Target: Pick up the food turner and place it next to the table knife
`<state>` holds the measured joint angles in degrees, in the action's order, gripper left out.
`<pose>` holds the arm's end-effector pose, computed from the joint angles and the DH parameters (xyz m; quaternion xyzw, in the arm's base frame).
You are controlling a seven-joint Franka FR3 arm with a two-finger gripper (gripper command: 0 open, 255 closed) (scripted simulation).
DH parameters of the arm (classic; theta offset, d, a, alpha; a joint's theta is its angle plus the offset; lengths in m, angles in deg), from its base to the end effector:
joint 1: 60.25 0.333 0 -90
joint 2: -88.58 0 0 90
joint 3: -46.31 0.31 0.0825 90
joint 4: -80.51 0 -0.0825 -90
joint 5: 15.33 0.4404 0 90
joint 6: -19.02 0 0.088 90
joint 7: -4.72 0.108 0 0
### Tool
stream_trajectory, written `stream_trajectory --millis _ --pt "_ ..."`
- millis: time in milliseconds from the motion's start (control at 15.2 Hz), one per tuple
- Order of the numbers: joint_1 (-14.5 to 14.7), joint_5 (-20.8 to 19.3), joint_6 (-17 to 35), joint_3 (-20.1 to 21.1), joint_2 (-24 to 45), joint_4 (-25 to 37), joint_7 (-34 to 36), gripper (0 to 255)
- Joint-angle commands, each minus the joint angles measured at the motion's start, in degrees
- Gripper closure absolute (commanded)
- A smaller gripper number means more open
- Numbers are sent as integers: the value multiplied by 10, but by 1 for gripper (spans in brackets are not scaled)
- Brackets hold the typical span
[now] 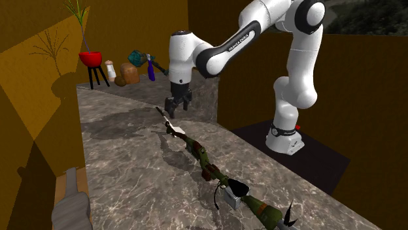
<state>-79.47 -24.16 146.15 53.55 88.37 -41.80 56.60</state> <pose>0.5816 -0.1286 0.3796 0.8685 -0.4897 0.0628 0.0448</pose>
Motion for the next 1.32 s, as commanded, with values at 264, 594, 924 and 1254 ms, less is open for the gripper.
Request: stream_trajectory --millis 264,594,924,1254 --pt "-22 -46 26 -29 81 61 105 0" --pt "-32 -68 43 -55 135 101 165 0" --pt "-35 -74 74 -59 160 95 169 0" --pt "-36 -76 83 -60 168 94 170 0"
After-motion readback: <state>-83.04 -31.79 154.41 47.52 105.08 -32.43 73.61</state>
